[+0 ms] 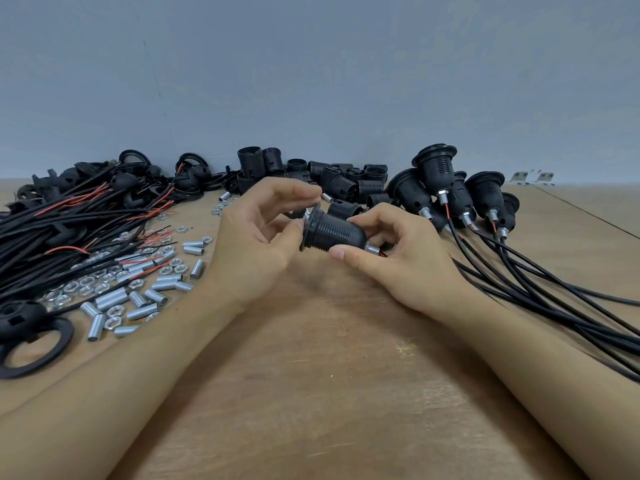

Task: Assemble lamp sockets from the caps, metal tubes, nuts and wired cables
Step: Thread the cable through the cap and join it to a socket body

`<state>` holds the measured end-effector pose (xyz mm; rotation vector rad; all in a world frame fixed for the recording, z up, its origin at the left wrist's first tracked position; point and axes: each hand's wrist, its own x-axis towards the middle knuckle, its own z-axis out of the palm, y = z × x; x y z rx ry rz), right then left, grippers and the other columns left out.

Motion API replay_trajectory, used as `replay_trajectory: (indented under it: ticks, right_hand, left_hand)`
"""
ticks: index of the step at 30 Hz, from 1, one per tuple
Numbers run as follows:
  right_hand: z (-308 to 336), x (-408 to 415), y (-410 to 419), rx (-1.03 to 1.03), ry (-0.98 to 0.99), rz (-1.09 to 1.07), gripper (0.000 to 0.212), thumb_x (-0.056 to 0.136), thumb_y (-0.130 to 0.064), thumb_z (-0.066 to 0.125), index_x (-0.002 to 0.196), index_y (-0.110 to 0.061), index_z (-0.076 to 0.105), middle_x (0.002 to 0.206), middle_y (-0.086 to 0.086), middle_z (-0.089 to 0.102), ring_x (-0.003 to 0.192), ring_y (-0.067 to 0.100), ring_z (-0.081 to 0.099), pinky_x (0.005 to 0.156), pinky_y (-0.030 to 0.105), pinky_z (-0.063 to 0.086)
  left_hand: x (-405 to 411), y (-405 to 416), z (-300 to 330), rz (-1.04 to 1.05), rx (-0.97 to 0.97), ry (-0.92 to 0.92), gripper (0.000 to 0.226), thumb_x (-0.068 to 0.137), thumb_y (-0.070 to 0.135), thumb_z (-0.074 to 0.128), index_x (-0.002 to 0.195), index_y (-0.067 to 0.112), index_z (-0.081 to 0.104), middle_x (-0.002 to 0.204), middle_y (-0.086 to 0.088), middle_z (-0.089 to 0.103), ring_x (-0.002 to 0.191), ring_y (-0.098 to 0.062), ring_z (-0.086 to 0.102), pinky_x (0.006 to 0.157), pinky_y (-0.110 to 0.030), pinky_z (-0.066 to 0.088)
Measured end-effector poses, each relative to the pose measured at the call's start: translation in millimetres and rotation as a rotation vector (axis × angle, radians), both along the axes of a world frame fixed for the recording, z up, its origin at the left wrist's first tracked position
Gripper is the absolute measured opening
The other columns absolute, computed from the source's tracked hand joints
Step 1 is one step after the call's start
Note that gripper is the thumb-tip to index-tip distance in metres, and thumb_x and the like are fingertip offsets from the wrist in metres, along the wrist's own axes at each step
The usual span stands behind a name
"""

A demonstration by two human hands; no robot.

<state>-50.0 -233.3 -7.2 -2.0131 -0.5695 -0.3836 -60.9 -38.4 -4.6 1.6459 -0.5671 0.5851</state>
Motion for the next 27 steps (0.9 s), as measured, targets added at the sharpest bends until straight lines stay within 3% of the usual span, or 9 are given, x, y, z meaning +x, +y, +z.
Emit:
replay_trajectory:
  ticks: [8,13,15,18,19,22,23,26,27]
  right_hand:
    - [-1.8,4.7,0.0,0.104,0.055,0.026,0.028,0.074,-0.035,0.084,0.094,-0.024,0.068,0.091,-0.008,0.072,0.079,0.021,0.066,0.063,0.05,0.057]
    - [-1.7,5.6,-1.2,0.119,0.054,0.025,0.028,0.075,-0.037,0.083,0.095,-0.023,0.068,0.092,-0.009,0.071,0.077,0.022,0.066,0.063,0.051,0.057]
    - [-1.8,5.4,-0.6,0.111,0.062,0.027,0.028,0.076,-0.036,0.083,0.096,-0.023,0.068,0.092,-0.01,0.071,0.075,0.021,0.065,0.063,0.05,0.058]
    - [-2.7,5.2,-0.7,0.102,0.072,0.028,0.029,0.076,-0.036,0.083,0.096,-0.022,0.068,0.092,-0.008,0.071,0.076,0.022,0.064,0.063,0.05,0.058]
    - [-2.6,5.1,-1.0,0.097,0.074,0.027,0.029,0.076,-0.036,0.083,0.097,-0.022,0.068,0.092,-0.008,0.071,0.076,0.023,0.063,0.063,0.05,0.058]
    - [-2.1,4.9,-1.2,0.089,0.077,0.033,0.029,0.076,-0.036,0.082,0.097,-0.022,0.068,0.092,-0.007,0.071,0.076,0.022,0.063,0.064,0.051,0.058]
    - [-1.8,5.1,-1.2,0.093,0.08,0.036,0.028,0.076,-0.036,0.082,0.097,-0.023,0.068,0.091,-0.007,0.071,0.076,0.021,0.063,0.064,0.051,0.057]
    - [-2.7,5.3,-0.8,0.084,0.088,0.034,0.03,0.076,-0.036,0.082,0.097,-0.022,0.068,0.09,-0.007,0.07,0.076,0.023,0.062,0.065,0.052,0.057]
    - [-3.4,5.2,-0.8,0.067,0.085,0.029,0.031,0.075,-0.037,0.082,0.097,-0.022,0.068,0.089,-0.008,0.07,0.076,0.023,0.063,0.064,0.051,0.058]
  left_hand:
    - [-5.5,0.7,4.1,-0.003,-0.014,-0.088,0.034,0.082,-0.015,0.05,0.099,0.01,0.063,0.1,-0.008,0.074,0.104,-0.024,0.07,0.086,-0.039,0.055]
    - [-2.8,5.6,4.5,0.172,-0.137,-0.177,0.037,0.068,-0.013,0.04,0.077,0.015,0.062,0.06,0.001,0.065,0.064,-0.018,0.067,0.067,-0.03,0.053]
    - [-2.2,5.7,4.6,0.196,-0.106,-0.152,0.039,0.067,-0.011,0.042,0.087,0.016,0.064,0.076,-0.002,0.069,0.078,-0.014,0.066,0.072,-0.031,0.05]
    - [-4.6,0.5,3.2,0.148,0.141,-0.068,0.059,0.068,-0.005,0.045,0.122,0.015,0.058,0.114,0.001,0.07,0.118,-0.013,0.06,0.095,-0.03,0.046]
    - [-5.1,0.3,2.8,0.145,0.143,-0.059,0.063,0.067,-0.006,0.043,0.125,0.015,0.056,0.109,0.002,0.073,0.119,-0.014,0.061,0.099,-0.028,0.045]
    - [-2.7,6.7,6.3,0.253,-0.04,-0.109,0.052,0.065,-0.006,0.039,0.105,0.019,0.061,0.064,0.008,0.067,0.088,-0.009,0.067,0.087,-0.028,0.051]
    - [-2.0,8.5,6.9,0.267,-0.033,-0.129,0.051,0.065,-0.005,0.039,0.104,0.019,0.06,0.066,0.008,0.068,0.087,-0.009,0.066,0.086,-0.029,0.05]
    - [-3.8,4.1,7.0,0.187,0.167,-0.078,0.068,0.064,-0.006,0.04,0.126,0.018,0.054,0.104,0.008,0.074,0.114,-0.01,0.062,0.091,-0.023,0.045]
    - [-4.2,3.2,5.6,0.183,0.163,-0.07,0.069,0.063,-0.007,0.039,0.124,0.018,0.056,0.099,0.01,0.075,0.112,-0.01,0.063,0.091,-0.022,0.046]
